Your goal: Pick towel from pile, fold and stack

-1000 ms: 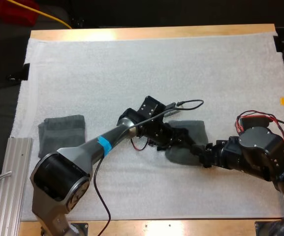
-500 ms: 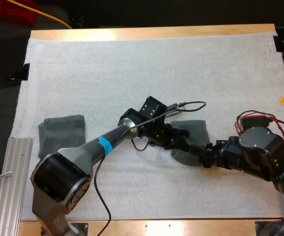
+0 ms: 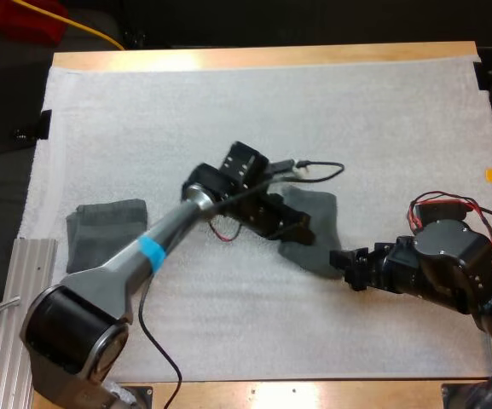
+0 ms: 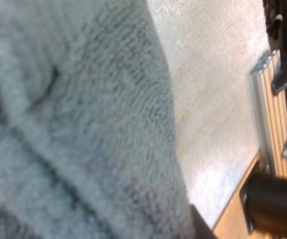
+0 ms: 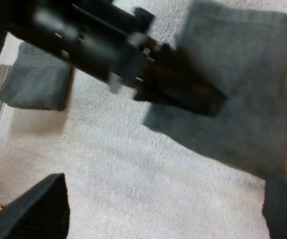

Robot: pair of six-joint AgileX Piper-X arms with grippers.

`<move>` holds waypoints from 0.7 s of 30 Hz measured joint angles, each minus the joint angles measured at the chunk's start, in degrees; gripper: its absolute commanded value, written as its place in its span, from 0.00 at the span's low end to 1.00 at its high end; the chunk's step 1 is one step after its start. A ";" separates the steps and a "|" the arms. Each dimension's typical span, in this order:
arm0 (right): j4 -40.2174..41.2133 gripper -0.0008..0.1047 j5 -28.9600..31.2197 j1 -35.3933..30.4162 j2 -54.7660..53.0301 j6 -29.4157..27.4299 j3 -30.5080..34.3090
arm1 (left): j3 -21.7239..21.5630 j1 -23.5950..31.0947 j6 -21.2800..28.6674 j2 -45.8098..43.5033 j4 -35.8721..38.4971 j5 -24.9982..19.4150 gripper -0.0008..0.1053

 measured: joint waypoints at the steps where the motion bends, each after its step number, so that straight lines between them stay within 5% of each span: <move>1: 0.00 0.74 0.00 0.00 0.00 0.00 0.00 | -0.83 0.61 2.42 -0.34 3.08 -0.93 0.01; 7: 0.00 0.74 0.00 0.00 0.00 0.00 0.00 | -5.28 4.12 15.14 -2.39 19.85 -9.95 0.01; 21: 0.00 0.74 0.00 0.00 0.00 0.00 0.00 | -6.69 14.04 22.82 -9.87 31.27 -25.94 0.01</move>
